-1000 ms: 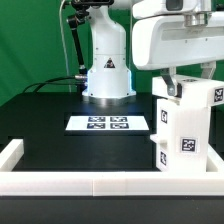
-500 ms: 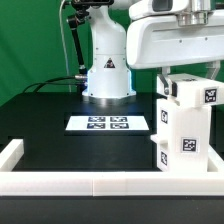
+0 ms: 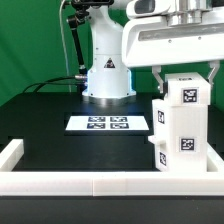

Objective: Assemble cabinet

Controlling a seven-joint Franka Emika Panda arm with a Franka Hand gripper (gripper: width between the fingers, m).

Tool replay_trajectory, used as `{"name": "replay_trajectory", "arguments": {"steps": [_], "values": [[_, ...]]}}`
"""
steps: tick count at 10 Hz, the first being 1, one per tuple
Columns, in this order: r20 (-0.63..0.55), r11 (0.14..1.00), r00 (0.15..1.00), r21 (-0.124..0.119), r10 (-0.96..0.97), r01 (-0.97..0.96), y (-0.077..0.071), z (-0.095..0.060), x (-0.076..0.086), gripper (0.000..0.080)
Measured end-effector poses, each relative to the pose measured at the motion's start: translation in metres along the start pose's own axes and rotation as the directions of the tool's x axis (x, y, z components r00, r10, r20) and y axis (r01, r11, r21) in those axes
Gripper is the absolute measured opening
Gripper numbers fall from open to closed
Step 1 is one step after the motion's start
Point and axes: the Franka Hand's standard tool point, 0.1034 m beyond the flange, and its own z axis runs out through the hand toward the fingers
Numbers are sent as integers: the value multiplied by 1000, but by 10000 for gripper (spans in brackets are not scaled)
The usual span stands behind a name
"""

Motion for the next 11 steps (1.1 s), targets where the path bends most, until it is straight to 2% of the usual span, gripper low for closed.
{"name": "replay_trajectory", "arguments": {"steps": [5,7,11], "values": [[-2,945,945,-7,326,-326,8,0,-5,548],[-2,889,889,-14,459,-459,14,-1,-6,548],[-4,874,875,-15,485,-485,16,-1,-7,548]]}}
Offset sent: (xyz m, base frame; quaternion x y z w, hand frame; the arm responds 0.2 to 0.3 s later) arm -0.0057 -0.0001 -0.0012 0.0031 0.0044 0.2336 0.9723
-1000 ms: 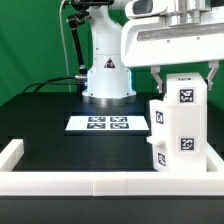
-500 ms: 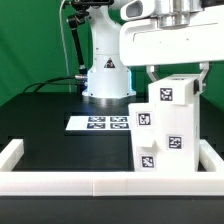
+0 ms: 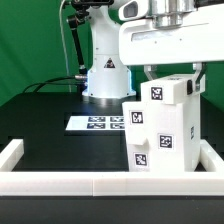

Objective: Assemble cabinet

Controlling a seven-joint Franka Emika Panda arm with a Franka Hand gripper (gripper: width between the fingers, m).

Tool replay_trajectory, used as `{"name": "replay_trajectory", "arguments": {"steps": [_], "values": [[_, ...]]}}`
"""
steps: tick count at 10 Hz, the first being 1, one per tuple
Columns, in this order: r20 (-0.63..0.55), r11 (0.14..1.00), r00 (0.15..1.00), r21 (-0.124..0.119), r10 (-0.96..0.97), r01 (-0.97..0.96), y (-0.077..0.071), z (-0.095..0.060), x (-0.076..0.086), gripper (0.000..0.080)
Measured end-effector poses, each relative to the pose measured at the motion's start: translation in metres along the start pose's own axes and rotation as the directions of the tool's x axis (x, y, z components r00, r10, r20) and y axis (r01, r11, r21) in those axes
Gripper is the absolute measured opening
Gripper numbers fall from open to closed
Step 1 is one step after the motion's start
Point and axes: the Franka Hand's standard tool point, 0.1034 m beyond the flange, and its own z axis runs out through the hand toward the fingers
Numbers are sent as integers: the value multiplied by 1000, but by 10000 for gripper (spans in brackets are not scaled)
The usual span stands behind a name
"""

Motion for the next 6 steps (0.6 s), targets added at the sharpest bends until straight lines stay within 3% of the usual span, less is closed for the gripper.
{"name": "replay_trajectory", "arguments": {"steps": [1,2,3,4,6], "values": [[0,1000,1000,0,-6,6,0,0,0,548],[0,1000,1000,0,-7,7,0,0,0,630],[1,1000,1000,0,-8,8,0,1,0,630],[1,1000,1000,0,-8,8,0,1,-1,744],[2,1000,1000,-1,-9,9,0,2,-1,788]]}}
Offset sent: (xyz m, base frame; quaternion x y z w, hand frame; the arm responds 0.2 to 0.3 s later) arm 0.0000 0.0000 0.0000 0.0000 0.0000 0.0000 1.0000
